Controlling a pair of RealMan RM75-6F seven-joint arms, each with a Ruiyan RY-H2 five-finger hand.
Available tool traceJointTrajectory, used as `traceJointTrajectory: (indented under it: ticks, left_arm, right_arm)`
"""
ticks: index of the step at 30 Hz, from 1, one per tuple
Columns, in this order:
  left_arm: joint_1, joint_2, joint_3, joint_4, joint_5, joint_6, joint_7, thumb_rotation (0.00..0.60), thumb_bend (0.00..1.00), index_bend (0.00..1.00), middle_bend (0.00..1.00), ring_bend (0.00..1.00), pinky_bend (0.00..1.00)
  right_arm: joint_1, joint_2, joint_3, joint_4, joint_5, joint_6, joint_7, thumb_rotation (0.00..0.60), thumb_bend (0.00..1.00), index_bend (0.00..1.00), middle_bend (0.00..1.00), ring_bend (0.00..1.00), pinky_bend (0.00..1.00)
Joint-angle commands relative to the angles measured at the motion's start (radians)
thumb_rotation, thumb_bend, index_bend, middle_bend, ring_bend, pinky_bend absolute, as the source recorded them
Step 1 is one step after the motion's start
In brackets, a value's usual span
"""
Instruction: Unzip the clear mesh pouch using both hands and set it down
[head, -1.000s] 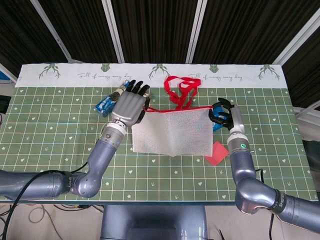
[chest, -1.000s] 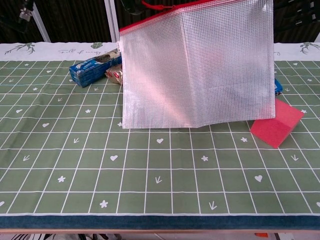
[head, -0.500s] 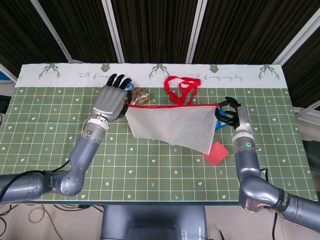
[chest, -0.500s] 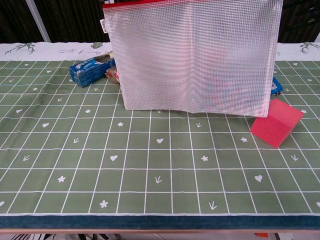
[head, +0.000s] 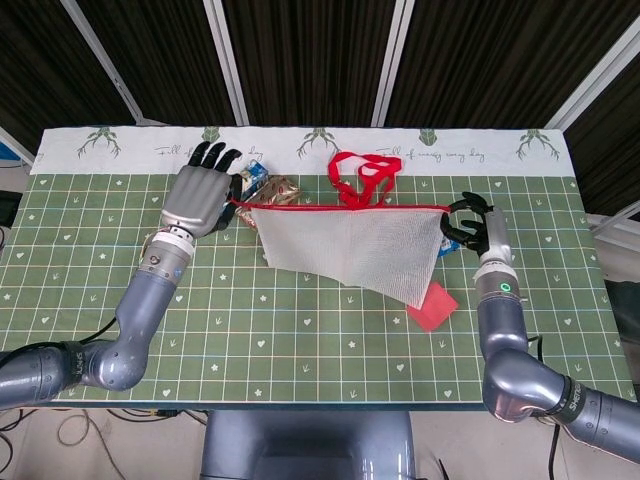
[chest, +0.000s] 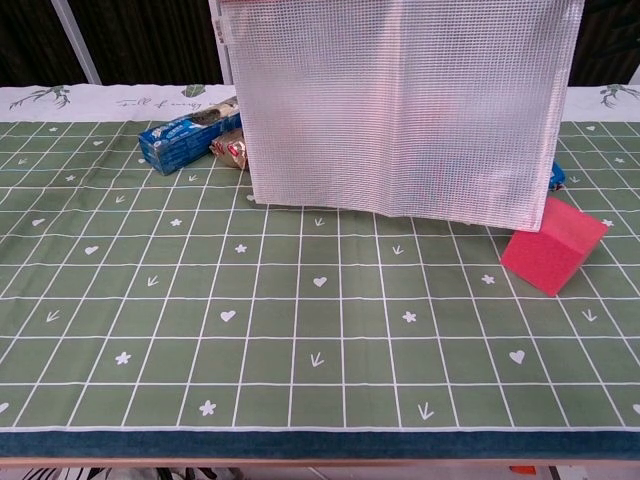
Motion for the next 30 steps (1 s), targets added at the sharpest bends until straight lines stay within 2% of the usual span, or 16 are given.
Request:
traceJointTrajectory:
  ticks: [1, 24, 26, 28, 29, 30]
  left_arm:
    - [0.003, 0.007, -0.002, 0.004, -0.002, -0.002, -0.003, 0.600, 0.47, 0.59, 0.13, 0.00, 0.00]
    - [0.017, 0.021, -0.002, 0.019, -0.017, -0.013, -0.020, 0.600, 0.46, 0.58, 0.12, 0.00, 0.00]
    - [0.018, 0.019, -0.002, 0.019, -0.015, -0.015, -0.022, 0.600, 0.43, 0.56, 0.11, 0.00, 0.00]
    - [0.018, 0.017, -0.002, 0.018, -0.014, -0.018, -0.024, 0.600, 0.36, 0.52, 0.09, 0.00, 0.00]
    - [0.018, 0.016, -0.002, 0.018, -0.014, -0.019, -0.025, 0.600, 0.30, 0.47, 0.08, 0.00, 0.00]
    - [0.017, 0.015, -0.001, 0.017, -0.015, -0.022, -0.025, 0.600, 0.25, 0.42, 0.07, 0.00, 0.00]
  right_arm:
    - [0.000, 0.002, 0.000, 0.001, 0.002, 0.002, -0.001, 0.600, 0.57, 0.65, 0.16, 0.00, 0.21]
    - [0.003, 0.001, -0.007, 0.017, 0.005, 0.000, -0.006, 0.600, 0.57, 0.65, 0.15, 0.00, 0.21]
    - [0.003, -0.001, -0.011, 0.013, 0.001, -0.004, -0.007, 0.600, 0.56, 0.60, 0.12, 0.00, 0.21]
    - [0.004, -0.001, -0.017, 0.011, -0.005, -0.007, -0.011, 0.600, 0.49, 0.41, 0.07, 0.00, 0.21]
    - [0.004, -0.001, -0.021, 0.008, -0.012, -0.012, -0.014, 0.600, 0.44, 0.30, 0.04, 0.00, 0.21]
    - [0.003, 0.000, -0.027, 0.005, -0.020, -0.016, -0.017, 0.600, 0.42, 0.23, 0.03, 0.00, 0.21]
